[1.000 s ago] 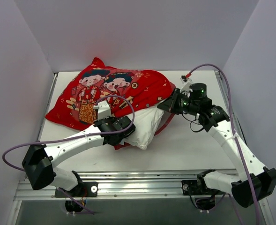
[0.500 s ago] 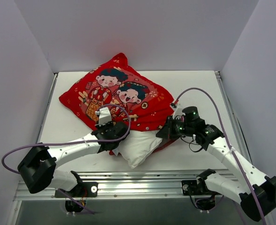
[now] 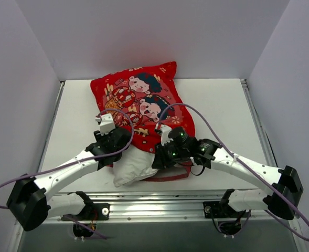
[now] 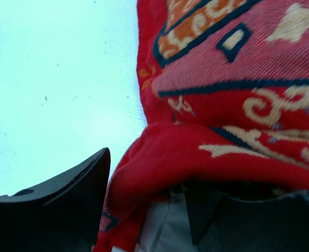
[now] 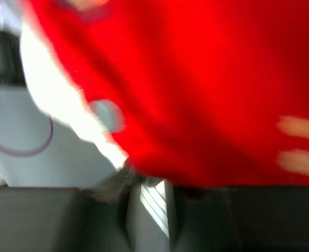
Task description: Remove the pillowcase from the pillow
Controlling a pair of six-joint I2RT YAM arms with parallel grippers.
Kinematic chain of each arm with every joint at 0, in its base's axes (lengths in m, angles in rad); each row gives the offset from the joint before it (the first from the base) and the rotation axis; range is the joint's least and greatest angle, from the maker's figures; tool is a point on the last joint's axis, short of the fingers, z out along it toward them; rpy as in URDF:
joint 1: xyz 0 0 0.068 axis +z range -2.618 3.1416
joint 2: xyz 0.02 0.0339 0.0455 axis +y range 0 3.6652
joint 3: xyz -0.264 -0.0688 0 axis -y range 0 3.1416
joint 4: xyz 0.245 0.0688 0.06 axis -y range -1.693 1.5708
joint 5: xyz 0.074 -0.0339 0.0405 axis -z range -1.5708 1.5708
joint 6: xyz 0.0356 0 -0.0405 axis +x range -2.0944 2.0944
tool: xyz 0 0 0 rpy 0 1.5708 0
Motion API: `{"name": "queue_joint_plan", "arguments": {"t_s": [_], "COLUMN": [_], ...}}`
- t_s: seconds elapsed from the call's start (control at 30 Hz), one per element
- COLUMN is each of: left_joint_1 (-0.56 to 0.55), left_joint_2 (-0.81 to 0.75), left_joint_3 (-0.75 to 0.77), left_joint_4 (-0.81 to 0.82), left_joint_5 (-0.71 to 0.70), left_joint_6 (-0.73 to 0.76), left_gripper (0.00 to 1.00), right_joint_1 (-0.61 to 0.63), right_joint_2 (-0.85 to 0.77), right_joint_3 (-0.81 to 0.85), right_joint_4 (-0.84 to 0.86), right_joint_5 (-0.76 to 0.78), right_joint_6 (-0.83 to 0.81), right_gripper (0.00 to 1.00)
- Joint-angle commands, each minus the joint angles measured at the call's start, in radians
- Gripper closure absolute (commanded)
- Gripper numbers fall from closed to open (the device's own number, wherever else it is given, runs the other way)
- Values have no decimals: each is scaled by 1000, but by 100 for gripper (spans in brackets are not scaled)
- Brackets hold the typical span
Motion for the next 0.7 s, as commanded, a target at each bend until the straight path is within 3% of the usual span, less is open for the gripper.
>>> {"name": "queue_joint_plan", "arguments": {"t_s": [0.0,0.07,0.1,0.23,0.37,0.53,0.67], "left_joint_1": [-7,-3,3,20,42,72,108], "left_joint_2": [-73,-112,-122,-139,-113,-67,-38], "left_joint_3": [-21,-41,-61,-92,-81,-70,-57], "left_joint_4": [3,-18,-18,-6,11,72,117], "left_joint_5": [138,155,161,178,207,224,260], "left_joint_6": [-35,-55,-60,-66,-54,-3,23], "left_gripper": [35,32,29,25,25,24,24], "right_joint_1": [68,69,68,63,-19,-252,-383], "right_joint_2": [-4,-24,-31,-20,21,64,127], "right_joint_3": [132,210,242,440,518,479,404], "right_joint_4": [-16,-79,-107,-249,-285,-211,-136], "right_joint_5": [8,26,37,141,247,299,200], "right_joint_6": [-74,-106,-118,-181,-194,-177,-154], "right_gripper": [78,67,54,31,20,11,9]}}
